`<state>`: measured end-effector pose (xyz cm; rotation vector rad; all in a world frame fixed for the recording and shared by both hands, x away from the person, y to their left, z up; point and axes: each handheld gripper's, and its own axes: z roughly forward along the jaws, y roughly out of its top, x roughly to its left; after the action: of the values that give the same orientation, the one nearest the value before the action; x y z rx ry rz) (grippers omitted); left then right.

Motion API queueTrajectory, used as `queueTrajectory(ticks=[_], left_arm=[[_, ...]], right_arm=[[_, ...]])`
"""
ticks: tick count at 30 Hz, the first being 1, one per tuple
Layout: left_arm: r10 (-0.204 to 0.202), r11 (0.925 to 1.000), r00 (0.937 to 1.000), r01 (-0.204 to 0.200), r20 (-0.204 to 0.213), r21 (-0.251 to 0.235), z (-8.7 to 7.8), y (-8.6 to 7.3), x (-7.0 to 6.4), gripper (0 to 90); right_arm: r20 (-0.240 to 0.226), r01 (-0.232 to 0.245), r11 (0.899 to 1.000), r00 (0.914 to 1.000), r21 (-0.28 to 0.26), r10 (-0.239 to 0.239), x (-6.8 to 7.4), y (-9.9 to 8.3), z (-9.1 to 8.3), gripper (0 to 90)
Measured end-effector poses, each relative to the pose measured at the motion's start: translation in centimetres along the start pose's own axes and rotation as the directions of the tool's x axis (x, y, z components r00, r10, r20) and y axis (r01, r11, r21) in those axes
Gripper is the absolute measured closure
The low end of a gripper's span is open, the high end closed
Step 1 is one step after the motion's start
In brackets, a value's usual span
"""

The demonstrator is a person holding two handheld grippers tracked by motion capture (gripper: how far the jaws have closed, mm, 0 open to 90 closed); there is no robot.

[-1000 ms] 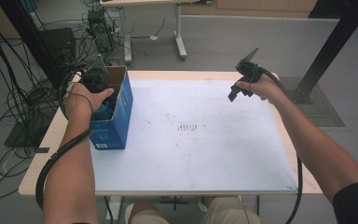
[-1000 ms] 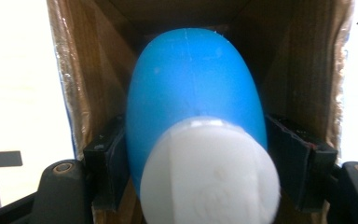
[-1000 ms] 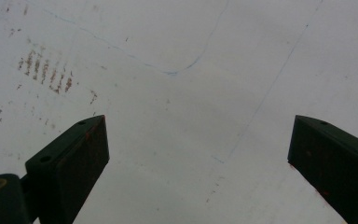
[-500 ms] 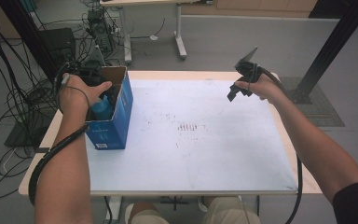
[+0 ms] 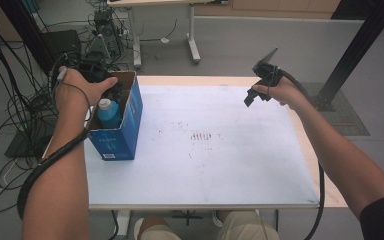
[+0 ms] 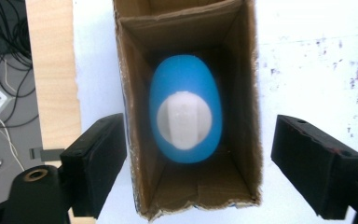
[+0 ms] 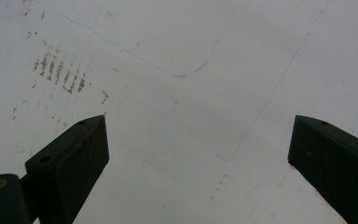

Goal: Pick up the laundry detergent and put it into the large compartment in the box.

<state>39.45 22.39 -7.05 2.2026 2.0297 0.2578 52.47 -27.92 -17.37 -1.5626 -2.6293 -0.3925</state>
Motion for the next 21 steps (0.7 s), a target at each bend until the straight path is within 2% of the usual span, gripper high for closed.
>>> queueTrajectory(ticks=[5, 13, 16, 19, 21], left_arm=[[0.021, 0.9995, 0.9995, -0.02, 0.024, -0.024, -1.3, -0.3, -0.5, 14.0], [0.075, 0.9957, 0.9955, -0.072, 0.058, -0.058, -3.0, -0.5, -2.2, 10.3], [0.098, 0.9935, 0.9914, -0.093, 0.086, -0.065, -3.3, -0.6, -3.0, 10.4], [0.123, 0.9902, 0.9876, -0.115, 0.097, -0.078, -3.5, -0.9, -3.9, 9.9], [0.141, 0.9879, 0.9831, -0.132, 0.117, -0.082, -3.6, -0.9, -4.3, 9.1]], right_arm=[[-0.002, -0.004, 1.0, 1.0, -0.002, 0.004, -0.1, 0.0, -0.2, 5.0], [0.0, -0.007, 1.0, 1.0, -0.002, 0.007, -0.1, 0.0, -0.4, 5.0], [0.001, -0.007, 1.0, 1.0, -0.001, 0.007, -0.1, 0.0, -0.3, 5.0], [0.001, -0.006, 1.0, 1.0, 0.0, 0.006, 0.0, 0.1, -0.2, 5.0], [0.001, -0.006, 1.0, 1.0, 0.002, 0.006, 0.0, 0.1, -0.1, 4.9]])
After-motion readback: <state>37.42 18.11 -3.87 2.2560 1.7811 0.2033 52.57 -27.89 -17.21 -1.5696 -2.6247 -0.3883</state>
